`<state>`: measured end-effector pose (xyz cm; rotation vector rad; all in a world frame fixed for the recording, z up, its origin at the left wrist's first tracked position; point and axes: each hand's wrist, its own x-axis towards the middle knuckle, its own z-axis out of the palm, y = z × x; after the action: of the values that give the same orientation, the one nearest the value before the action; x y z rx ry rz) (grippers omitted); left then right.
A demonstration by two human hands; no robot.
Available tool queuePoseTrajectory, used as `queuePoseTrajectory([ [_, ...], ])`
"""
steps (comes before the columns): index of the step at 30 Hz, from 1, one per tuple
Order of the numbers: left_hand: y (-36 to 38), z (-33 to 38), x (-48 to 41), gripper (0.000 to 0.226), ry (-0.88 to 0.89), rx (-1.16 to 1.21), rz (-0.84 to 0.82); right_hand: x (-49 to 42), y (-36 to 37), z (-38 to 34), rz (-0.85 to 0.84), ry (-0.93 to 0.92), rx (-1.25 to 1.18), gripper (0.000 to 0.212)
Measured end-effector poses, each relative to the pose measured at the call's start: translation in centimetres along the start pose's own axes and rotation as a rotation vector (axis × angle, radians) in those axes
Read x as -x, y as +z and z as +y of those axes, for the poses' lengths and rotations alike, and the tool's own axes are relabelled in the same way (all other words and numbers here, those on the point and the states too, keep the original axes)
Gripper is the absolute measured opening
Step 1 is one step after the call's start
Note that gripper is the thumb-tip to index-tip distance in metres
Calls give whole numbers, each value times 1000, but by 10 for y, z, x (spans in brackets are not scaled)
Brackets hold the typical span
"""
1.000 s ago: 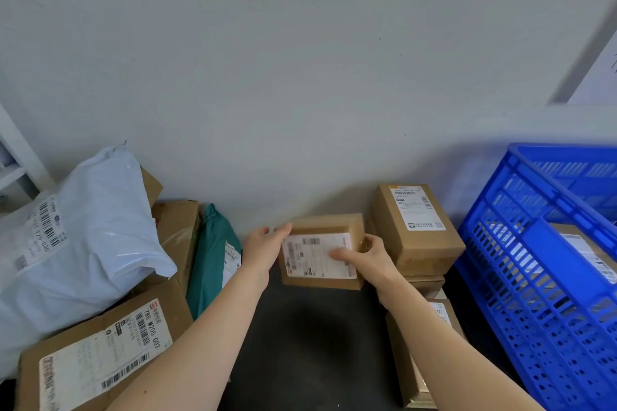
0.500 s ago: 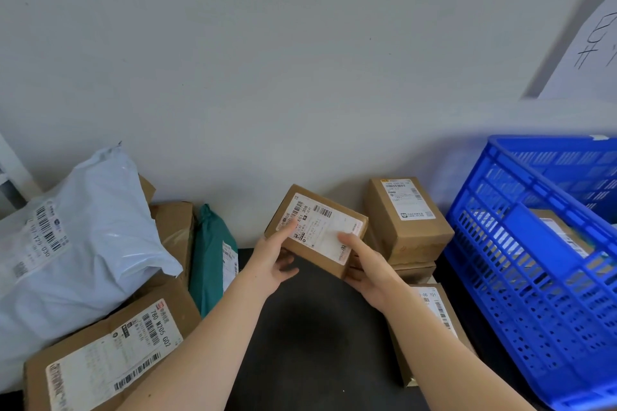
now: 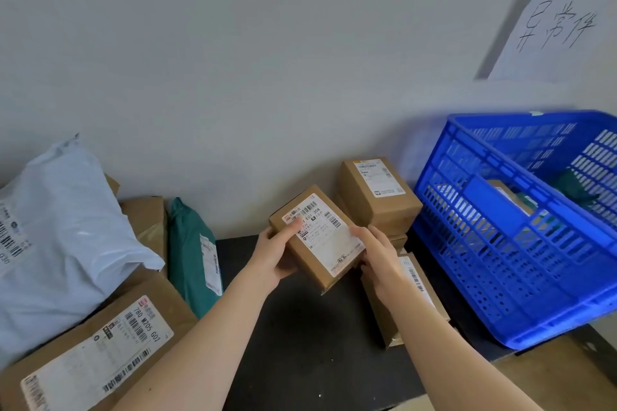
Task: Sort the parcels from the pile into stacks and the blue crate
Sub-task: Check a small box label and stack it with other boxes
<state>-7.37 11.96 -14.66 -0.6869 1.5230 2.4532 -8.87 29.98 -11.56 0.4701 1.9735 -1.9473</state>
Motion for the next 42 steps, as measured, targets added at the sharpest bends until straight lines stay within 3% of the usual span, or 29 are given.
queuePoseTrajectory([
  [3, 14, -7, -1, 58, -41, -50, -36, 9, -16, -1, 20, -35, 9, 36],
  [7, 36, -14, -4, 67, -73, -110, -57, 11, -32, 3, 139, -74, 43, 28],
  [10, 52, -19, -7, 75, -90, -168, -53, 10, -50, 5, 242, -62, 57, 27],
  [17, 98, -33, -3, 77, -98, -258, -55, 16, -100, 1, 309, -40, 37, 35],
  [26, 136, -57, 13, 73, -150, -287, 29, 16, -144, 0, 293, -9, 93, 38],
  [31, 164, -68, 12, 87, -166, -286, 65, 8, -165, 0, 299, 0, 112, 36],
  [38, 179, -80, 10, 49, -158, -274, 143, -2, -172, -2, 233, 21, 187, 28],
  [42, 180, -80, 8, 42, -122, -283, 165, -5, -169, -5, 189, 36, 208, 22],
])
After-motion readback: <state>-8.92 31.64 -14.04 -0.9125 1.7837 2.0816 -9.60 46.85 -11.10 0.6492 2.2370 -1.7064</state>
